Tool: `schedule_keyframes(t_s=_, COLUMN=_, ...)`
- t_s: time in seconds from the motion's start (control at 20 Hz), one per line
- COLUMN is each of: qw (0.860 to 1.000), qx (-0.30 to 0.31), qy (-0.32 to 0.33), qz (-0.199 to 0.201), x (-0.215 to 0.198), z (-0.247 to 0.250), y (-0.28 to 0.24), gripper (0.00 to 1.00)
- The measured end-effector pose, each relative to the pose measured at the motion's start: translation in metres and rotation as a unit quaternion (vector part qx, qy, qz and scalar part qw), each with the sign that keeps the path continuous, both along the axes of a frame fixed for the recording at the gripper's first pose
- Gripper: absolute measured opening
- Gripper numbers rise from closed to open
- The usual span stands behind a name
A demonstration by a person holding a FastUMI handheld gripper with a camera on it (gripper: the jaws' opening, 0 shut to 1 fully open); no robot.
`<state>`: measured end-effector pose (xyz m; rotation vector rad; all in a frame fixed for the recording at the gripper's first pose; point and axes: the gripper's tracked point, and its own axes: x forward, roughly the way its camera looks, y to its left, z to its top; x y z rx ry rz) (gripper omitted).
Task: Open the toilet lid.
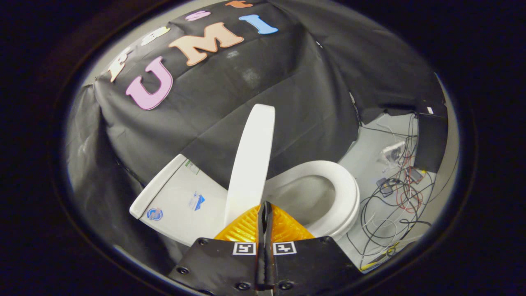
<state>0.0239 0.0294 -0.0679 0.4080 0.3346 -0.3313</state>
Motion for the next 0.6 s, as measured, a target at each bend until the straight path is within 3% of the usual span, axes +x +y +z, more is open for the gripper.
schedule_keyframes(t_s=0.6, qw=0.998, qx=-0.044, qy=-0.023, qz=0.024, x=0.025, z=0.032, y=0.046, gripper=0.01)
